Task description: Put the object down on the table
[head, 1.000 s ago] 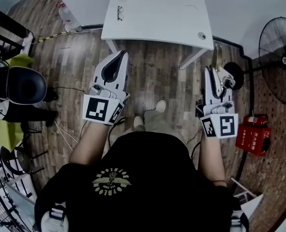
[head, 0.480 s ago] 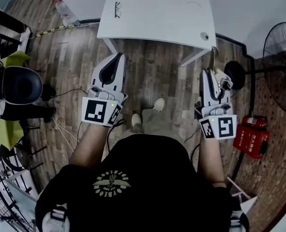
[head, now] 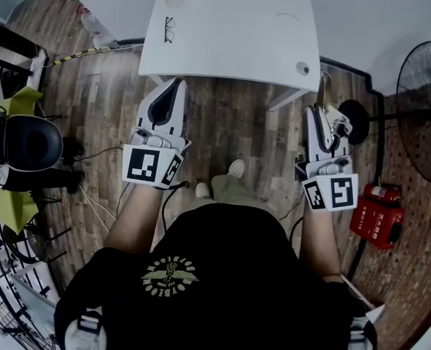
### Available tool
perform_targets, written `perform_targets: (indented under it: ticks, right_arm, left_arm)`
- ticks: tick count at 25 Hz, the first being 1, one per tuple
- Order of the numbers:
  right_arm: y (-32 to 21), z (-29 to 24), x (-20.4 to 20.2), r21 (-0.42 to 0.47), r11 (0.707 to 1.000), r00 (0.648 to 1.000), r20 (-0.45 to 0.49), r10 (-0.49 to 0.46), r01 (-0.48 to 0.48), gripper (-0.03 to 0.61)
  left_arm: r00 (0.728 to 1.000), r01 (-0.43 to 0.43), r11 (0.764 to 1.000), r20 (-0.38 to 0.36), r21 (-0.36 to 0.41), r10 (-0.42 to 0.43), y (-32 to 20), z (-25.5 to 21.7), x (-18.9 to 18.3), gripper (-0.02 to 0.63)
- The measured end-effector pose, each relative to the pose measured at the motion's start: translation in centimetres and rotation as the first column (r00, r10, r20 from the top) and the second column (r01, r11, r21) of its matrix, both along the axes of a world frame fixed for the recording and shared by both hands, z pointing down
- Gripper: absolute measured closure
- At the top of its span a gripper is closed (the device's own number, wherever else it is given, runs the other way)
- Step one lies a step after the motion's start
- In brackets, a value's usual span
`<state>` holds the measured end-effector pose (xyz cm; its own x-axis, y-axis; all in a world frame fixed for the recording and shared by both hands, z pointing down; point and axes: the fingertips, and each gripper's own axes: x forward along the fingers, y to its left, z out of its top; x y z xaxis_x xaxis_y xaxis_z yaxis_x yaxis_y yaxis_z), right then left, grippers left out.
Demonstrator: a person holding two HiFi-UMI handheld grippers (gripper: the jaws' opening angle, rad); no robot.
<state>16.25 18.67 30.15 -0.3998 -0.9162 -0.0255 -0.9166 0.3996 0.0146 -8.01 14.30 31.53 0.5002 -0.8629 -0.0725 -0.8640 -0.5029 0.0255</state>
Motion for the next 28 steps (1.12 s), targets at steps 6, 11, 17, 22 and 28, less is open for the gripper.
perform_targets:
  ticks: [6, 11, 17, 22, 28]
  right_arm:
    - [-3.8, -0.6, 3.3, 0.008, 1.000, 1.000, 0.013, -0.023, 0.022, 0.517]
    - [-6.1, -1.2, 4.7, 0.031, 0.997, 0.997, 0.014, -0.077, 0.077, 0.517]
    - [-7.7, -2.2, 5.9, 0.049, 0.995, 0.995, 0.028, -0.091, 0.090, 0.517]
    - [-8.2, -2.9, 6.4, 0.068, 0.995, 0.996, 0.046, -0.073, 0.069, 0.517]
    - [-9.5, -2.5, 5.5, 0.071, 0.996, 0.997, 0.041, -0.062, 0.059, 0.517]
  left_arm:
    - [1.000, 0.026, 0.999, 0.014, 0.019, -0.026, -3.5, -1.0, 2.7, 0.607]
    - [0.997, 0.073, 0.997, -0.006, 0.036, -0.073, -5.1, -2.2, 3.6, 0.607]
    - [0.993, 0.115, 0.992, 0.003, 0.045, -0.115, -5.5, -3.0, 3.7, 0.607]
    - [0.993, 0.117, 0.991, 0.011, 0.063, -0.117, -5.8, -3.8, 3.5, 0.607]
    - [0.994, 0.103, 0.993, 0.021, 0.057, -0.104, -7.1, -3.3, 2.8, 0.607]
